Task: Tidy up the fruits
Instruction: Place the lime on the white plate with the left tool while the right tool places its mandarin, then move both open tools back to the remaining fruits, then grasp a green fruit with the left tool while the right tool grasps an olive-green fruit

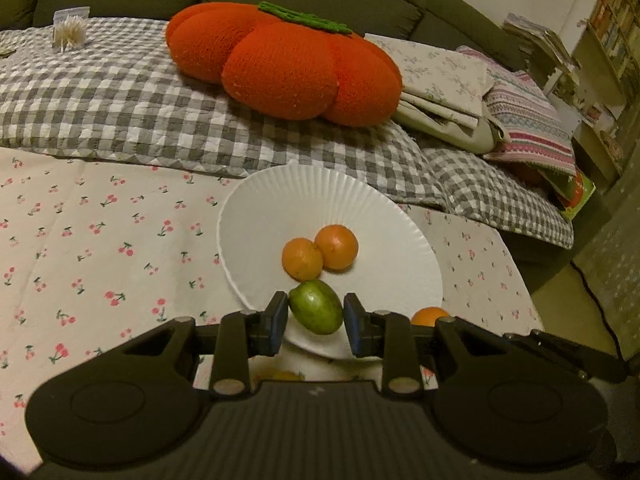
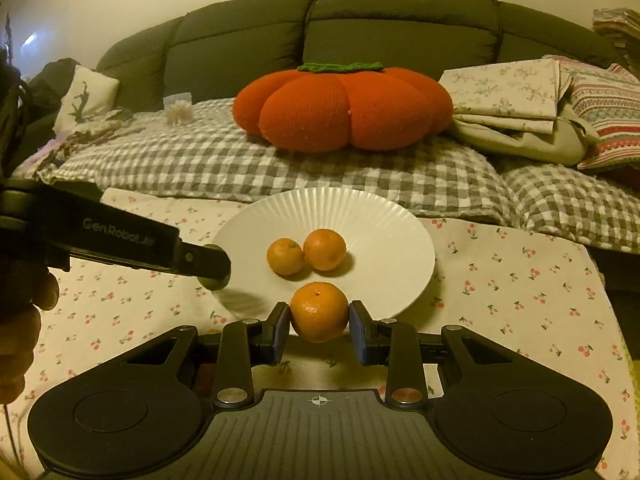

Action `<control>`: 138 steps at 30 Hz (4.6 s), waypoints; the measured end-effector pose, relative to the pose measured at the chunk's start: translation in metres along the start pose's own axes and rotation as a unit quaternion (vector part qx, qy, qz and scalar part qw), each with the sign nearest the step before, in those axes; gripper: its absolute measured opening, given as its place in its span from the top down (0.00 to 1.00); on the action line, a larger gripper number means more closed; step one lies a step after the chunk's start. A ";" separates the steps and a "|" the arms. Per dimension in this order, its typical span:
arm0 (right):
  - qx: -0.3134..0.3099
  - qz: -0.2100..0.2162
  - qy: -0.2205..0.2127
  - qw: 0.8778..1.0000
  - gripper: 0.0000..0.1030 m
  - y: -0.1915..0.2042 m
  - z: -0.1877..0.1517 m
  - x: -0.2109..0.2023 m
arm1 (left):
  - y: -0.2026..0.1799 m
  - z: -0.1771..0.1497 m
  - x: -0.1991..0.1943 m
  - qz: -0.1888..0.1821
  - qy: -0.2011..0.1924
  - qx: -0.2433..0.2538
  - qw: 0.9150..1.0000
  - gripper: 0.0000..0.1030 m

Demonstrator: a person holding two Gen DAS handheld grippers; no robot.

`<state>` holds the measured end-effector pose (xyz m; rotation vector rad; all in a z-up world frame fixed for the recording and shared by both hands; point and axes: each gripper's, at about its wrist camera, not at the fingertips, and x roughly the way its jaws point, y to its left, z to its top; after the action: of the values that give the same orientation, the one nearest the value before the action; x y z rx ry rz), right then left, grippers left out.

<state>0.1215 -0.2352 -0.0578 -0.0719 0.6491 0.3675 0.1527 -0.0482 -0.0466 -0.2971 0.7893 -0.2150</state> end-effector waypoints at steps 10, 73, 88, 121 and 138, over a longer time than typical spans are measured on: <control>-0.006 -0.012 0.001 1.000 0.70 -0.002 0.009 0.024 | -0.009 -0.003 0.030 0.005 0.013 -0.011 1.000 0.72; 0.013 0.062 0.033 0.997 0.34 0.034 -0.048 -0.054 | 0.014 -0.063 -0.096 0.064 0.045 0.068 0.995 0.48; -0.009 0.072 0.030 0.997 0.41 0.046 -0.053 -0.049 | 0.018 -0.069 -0.067 0.053 0.073 0.041 0.995 0.49; -0.027 0.050 0.058 0.997 0.53 0.040 -0.056 -0.012 | 0.023 -0.075 -0.027 0.038 0.081 0.035 0.995 0.69; -0.046 0.043 0.074 0.995 0.73 0.045 -0.054 0.015 | 0.032 -0.068 -0.038 0.042 0.074 0.019 0.996 0.69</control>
<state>0.0856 -0.1984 -0.1079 -0.1612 0.7833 0.4789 0.0797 -0.0195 -0.0774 -0.2136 0.9408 -0.1728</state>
